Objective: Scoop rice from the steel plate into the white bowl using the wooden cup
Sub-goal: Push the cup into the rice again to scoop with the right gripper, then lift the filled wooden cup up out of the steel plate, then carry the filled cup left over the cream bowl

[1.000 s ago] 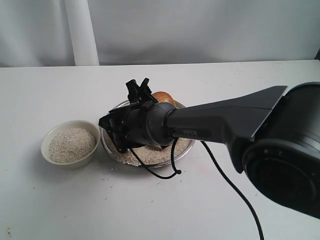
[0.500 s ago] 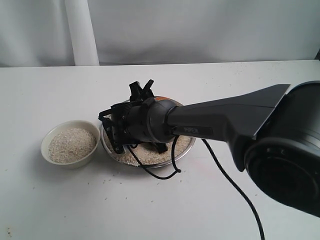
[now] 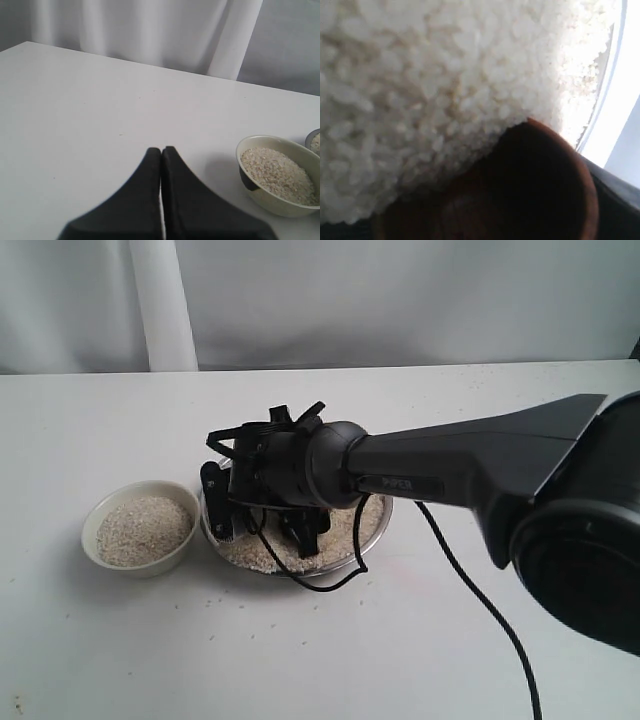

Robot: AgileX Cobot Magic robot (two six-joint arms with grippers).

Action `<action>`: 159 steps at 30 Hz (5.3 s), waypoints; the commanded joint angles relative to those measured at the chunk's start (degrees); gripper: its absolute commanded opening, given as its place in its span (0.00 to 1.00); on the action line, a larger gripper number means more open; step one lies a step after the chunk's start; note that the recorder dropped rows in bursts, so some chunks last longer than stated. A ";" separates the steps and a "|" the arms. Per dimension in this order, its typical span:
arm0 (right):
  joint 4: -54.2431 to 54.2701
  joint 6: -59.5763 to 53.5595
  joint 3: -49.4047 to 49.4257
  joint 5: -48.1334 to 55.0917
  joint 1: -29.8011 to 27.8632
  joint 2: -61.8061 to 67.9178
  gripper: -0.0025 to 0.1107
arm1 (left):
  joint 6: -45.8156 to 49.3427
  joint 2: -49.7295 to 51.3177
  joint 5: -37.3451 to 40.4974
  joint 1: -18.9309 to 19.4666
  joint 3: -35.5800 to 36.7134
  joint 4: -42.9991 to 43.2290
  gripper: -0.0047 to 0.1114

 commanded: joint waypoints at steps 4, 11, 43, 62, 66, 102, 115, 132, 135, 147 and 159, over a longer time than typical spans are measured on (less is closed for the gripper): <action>8.76 -0.42 0.24 -3.85 0.12 -0.06 0.02 | -0.13 0.44 -0.38 -0.06 0.04 -0.28 0.04; 12.14 0.35 0.24 -4.73 -1.44 -0.06 0.02 | -0.13 0.44 -0.38 -0.06 0.04 -0.28 0.04; 36.91 6.91 0.24 -12.58 -7.56 -2.05 0.02 | -0.13 0.44 -0.38 -0.06 0.04 -0.28 0.04; 40.96 8.83 2.99 -21.58 -8.53 -1.09 0.02 | -0.13 0.44 -0.38 -0.06 0.04 -0.28 0.04; 40.96 8.83 4.32 -22.96 -9.09 -1.18 0.02 | -0.13 0.44 -0.38 -0.06 0.04 -0.28 0.04; 42.44 9.44 22.50 -44.17 -9.14 -15.18 0.02 | -0.13 0.44 -0.38 -0.06 0.04 -0.28 0.04; 42.44 9.28 27.78 -50.71 -9.14 -19.40 0.02 | -0.13 0.44 -0.38 -0.06 0.04 -0.28 0.04; 40.63 0.39 15.79 -30.01 -6.83 -21.87 0.02 | -0.13 0.44 -0.38 -0.06 0.04 -0.28 0.04; 39.01 0.39 11.78 -29.09 -4.92 -21.87 0.02 | -0.13 0.44 -0.38 -0.06 0.04 -0.28 0.04; 33.34 -0.85 -2.56 -22.47 2.40 -17.84 0.02 | -0.13 0.44 -0.38 -0.06 0.04 -0.28 0.04; 15.03 -1.08 -14.49 -15.43 8.63 -3.76 0.02 | -0.13 0.44 -0.38 -0.06 0.04 -0.28 0.04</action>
